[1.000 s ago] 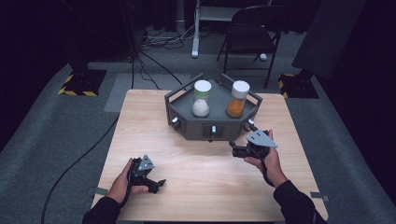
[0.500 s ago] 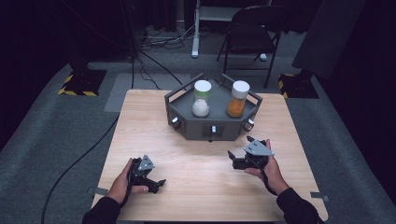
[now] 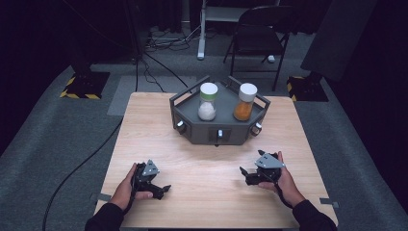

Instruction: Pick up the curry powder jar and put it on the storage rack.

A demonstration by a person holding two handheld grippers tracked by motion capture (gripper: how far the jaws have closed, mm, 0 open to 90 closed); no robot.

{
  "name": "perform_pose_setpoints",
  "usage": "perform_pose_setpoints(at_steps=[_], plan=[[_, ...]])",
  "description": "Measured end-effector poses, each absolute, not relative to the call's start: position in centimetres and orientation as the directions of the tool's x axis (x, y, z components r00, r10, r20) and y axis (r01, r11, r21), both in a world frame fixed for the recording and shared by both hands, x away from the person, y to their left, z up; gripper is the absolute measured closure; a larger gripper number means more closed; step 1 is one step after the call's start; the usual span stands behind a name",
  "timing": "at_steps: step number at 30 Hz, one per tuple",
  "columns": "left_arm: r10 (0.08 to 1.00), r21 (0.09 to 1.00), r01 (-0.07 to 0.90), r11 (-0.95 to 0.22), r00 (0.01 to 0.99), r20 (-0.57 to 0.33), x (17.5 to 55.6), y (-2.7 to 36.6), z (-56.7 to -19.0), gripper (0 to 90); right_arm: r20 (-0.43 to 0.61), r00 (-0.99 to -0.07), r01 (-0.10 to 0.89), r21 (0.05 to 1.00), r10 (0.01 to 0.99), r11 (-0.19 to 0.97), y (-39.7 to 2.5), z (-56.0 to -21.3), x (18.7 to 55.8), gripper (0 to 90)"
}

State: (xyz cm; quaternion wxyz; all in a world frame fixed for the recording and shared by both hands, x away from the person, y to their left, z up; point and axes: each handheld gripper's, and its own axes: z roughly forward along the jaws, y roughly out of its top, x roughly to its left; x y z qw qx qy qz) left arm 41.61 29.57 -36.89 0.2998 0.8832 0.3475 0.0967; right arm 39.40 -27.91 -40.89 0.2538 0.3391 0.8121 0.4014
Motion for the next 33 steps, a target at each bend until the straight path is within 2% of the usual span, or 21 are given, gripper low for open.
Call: perform_pose_setpoints(at_steps=[33], plan=[[0.672,0.596,0.556,-0.579,0.74,-0.038,41.6,29.6,-36.9,0.3,-0.08,-0.643,0.479,0.734,0.762,0.482,-33.8,-41.5,38.3,1.8]])
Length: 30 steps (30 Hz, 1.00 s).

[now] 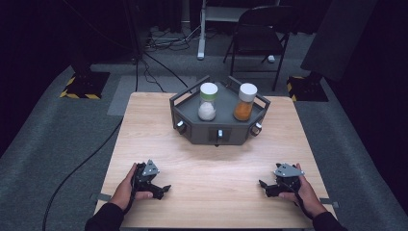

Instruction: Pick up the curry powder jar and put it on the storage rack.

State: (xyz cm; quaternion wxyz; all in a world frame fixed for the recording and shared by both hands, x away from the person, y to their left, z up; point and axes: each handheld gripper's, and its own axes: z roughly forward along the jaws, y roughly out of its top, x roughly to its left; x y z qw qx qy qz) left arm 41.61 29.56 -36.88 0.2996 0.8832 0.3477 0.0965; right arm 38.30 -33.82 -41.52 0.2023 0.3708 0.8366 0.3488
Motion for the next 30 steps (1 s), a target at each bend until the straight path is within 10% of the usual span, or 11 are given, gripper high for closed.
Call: perform_pose_setpoints(at_steps=[30], plan=[[0.672,0.596,0.556,-0.579,0.74,-0.038,41.6,29.6,-36.9,0.3,0.105,-0.669,0.585,0.686,0.736,0.433,-37.8,-41.3,40.8,0.1]])
